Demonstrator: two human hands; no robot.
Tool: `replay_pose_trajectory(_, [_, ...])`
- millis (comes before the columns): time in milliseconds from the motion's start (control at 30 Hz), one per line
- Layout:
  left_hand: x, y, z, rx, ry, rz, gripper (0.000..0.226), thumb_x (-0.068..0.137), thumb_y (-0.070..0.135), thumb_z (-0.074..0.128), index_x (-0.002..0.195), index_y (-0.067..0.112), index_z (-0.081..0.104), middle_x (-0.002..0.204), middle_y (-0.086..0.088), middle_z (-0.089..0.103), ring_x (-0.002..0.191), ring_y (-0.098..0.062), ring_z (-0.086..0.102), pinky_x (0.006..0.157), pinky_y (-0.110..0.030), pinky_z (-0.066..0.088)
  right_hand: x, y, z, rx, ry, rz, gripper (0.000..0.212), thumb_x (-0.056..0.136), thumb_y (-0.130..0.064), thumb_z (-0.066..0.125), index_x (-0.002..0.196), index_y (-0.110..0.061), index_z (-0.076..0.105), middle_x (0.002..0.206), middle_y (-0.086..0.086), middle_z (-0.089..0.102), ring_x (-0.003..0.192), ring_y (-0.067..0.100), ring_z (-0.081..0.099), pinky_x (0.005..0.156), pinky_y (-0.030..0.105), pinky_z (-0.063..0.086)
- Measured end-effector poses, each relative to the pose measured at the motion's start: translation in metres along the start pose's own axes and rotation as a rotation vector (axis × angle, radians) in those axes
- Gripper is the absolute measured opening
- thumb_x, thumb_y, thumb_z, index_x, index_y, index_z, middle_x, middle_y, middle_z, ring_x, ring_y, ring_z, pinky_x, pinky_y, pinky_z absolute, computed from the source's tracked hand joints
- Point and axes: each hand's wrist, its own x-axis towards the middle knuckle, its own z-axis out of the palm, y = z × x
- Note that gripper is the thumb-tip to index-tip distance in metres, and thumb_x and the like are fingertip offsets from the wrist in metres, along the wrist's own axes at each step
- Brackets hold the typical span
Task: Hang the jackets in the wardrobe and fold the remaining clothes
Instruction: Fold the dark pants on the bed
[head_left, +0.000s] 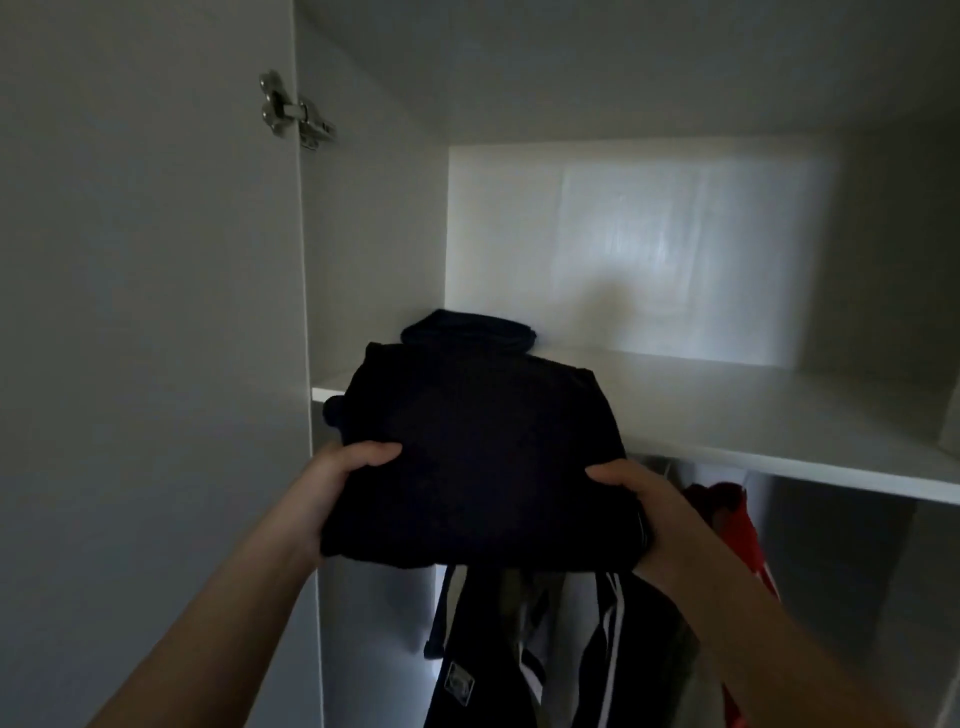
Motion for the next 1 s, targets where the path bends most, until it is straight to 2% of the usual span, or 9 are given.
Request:
replay_pose_trajectory(167, [0.105,0.069,0.007,0.047,-0.044,0.048,0.053,0.059,0.018,0.077,0.110,0.012,0.063,0.100,-0.013,0.073,0.089,-0.032,0.071,0.066,-0.038,0.057,0.100,-0.079,-0.003,-0.088,-0.049,-0.031,0.045,0.068,-0.015,0.063,0.113,-0.011,0.068,0.103,0.011,0.073,0.084,0.030,0.072,0.061,0.038,0.058])
replay_pose_trajectory(267, [0.178,0.102,0.008,0.129,-0.048,0.031,0.051,0.062,0.019,0.076,0.111,0.011,0.063,0.097,-0.013,0.074,0.088,-0.033,0.071,0.070,-0.039,0.057,0.167,-0.114,-0.005,-0.173,-0.002,-0.058,0.037,0.077,-0.012,0.060,0.113,-0.010,0.064,0.090,0.008,0.075,0.075,0.025,0.072,0.056,0.033,0.056])
replay_pose_trajectory(367, [0.261,0.116,0.007,0.277,0.001,0.014,0.038,0.080,0.013,0.064,0.117,0.008,0.060,0.099,-0.016,0.072,0.089,-0.035,0.068,0.070,-0.037,0.055,0.239,-0.132,-0.011,-0.250,0.056,-0.046,0.028,0.085,-0.010,0.054,0.111,-0.008,0.062,0.080,0.007,0.074,0.068,0.023,0.071,0.052,0.030,0.054])
replay_pose_trajectory(467, [0.345,0.124,0.000,0.415,0.062,-0.043,0.043,0.083,0.012,0.063,0.124,0.005,0.056,0.106,-0.018,0.067,0.094,-0.034,0.064,0.076,-0.038,0.053,0.312,-0.143,-0.017,-0.324,0.141,-0.033,0.028,0.085,-0.009,0.053,0.112,-0.004,0.060,0.087,0.013,0.070,0.071,0.027,0.068,0.051,0.030,0.054])
replay_pose_trajectory(600, [0.450,0.144,-0.004,0.551,0.102,0.053,0.049,0.087,0.009,0.062,0.133,0.004,0.048,0.116,-0.017,0.060,0.092,-0.030,0.061,0.067,-0.034,0.050,0.401,-0.158,-0.024,-0.339,0.212,-0.069,0.021,0.084,-0.007,0.054,0.103,-0.003,0.061,0.083,0.013,0.065,0.068,0.025,0.064,0.051,0.030,0.053])
replay_pose_trajectory(700, [0.513,0.151,-0.003,0.754,0.185,0.229,0.053,0.090,0.008,0.060,0.139,0.002,0.042,0.132,-0.018,0.053,0.110,-0.031,0.054,0.089,-0.033,0.045,0.454,-0.151,-0.032,-0.301,0.242,-0.082,0.016,0.087,-0.007,0.053,0.100,-0.006,0.061,0.080,0.013,0.066,0.065,0.024,0.064,0.051,0.030,0.054])
replay_pose_trajectory(833, [0.549,0.103,-0.009,1.247,0.216,0.156,0.049,0.099,0.011,0.044,0.145,0.000,0.031,0.152,-0.016,0.032,0.136,-0.027,0.035,0.111,-0.026,0.023,0.496,-0.100,-0.042,-0.446,0.329,0.112,0.035,0.092,-0.012,0.053,0.125,-0.001,0.051,0.103,0.020,0.064,0.088,0.031,0.062,0.087,0.041,0.053])
replay_pose_trajectory(900, [0.564,0.079,-0.014,1.428,0.280,0.090,0.048,0.099,0.010,0.041,0.144,-0.001,0.031,0.148,-0.017,0.037,0.134,-0.030,0.039,0.111,-0.032,0.030,0.502,-0.091,-0.043,-0.515,0.356,0.143,0.037,0.093,-0.015,0.052,0.127,0.000,0.049,0.111,0.021,0.061,0.094,0.032,0.061,0.090,0.041,0.049])
replay_pose_trajectory(1000, [0.574,0.077,-0.010,1.427,0.363,-0.049,0.043,0.104,0.011,0.028,0.144,-0.005,0.028,0.153,-0.019,0.028,0.139,-0.029,0.030,0.113,-0.026,0.021,0.500,-0.098,-0.038,-0.544,0.342,0.130,0.022,0.092,-0.016,0.054,0.112,-0.006,0.055,0.108,0.017,0.064,0.097,0.031,0.064,0.089,0.042,0.053])
